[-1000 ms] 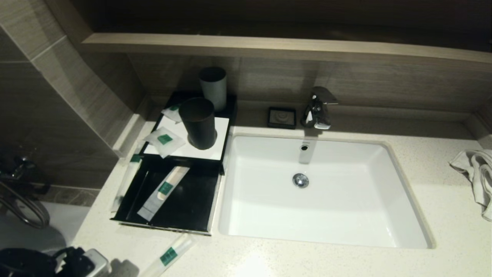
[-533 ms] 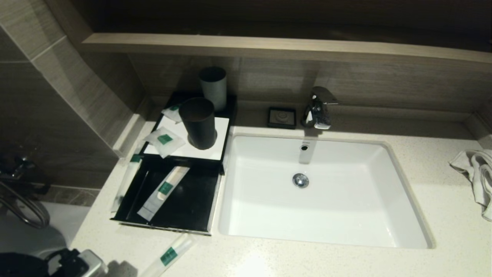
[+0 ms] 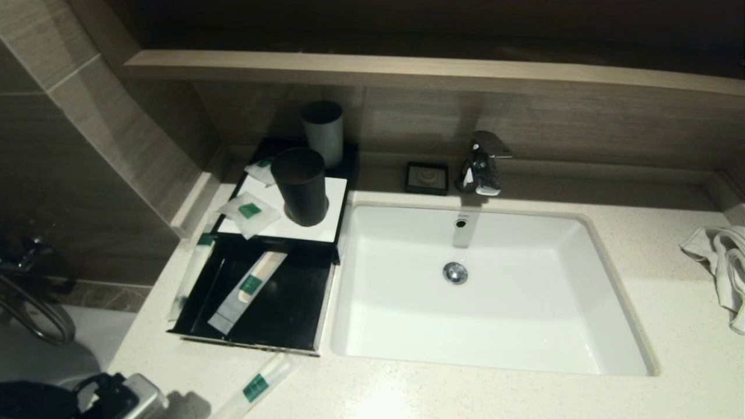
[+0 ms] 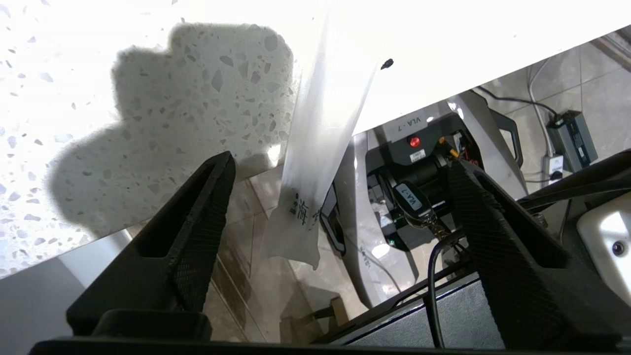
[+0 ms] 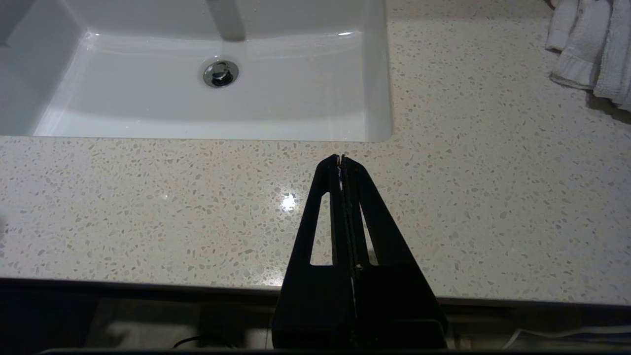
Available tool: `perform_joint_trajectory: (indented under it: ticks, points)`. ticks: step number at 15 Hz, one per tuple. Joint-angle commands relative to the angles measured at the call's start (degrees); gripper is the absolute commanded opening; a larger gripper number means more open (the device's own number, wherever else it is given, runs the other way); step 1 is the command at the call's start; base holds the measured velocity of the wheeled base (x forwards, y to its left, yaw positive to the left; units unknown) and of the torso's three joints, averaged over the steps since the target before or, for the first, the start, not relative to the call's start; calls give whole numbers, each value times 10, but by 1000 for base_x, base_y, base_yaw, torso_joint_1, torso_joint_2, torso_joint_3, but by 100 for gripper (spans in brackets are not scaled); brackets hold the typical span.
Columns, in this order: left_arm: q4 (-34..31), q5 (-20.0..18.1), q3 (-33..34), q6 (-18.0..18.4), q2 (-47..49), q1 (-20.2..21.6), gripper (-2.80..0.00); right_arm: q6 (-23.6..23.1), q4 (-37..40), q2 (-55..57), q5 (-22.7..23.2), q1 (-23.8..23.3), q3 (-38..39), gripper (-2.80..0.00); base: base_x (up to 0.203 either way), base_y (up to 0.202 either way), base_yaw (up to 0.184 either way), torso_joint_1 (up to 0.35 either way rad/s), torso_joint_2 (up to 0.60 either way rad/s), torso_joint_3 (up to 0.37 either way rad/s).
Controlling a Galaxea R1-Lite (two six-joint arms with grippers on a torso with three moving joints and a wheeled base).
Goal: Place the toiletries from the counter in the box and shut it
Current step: Pick up the bathroom toiletry
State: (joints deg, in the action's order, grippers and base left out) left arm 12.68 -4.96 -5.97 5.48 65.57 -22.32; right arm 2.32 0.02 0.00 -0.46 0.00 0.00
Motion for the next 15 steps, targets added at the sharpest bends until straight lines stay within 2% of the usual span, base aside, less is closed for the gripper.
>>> perform_joint_trajectory:
  ticks: [1,15]
  points:
    - [11,0,3,1,20,0,0,0,0,0,0,0,1,-280,0,0,0,0,0,0]
    - [36,6,9,25,53,0,0,1,0,0,0,0,1,-280,0,0,0,0,0,0]
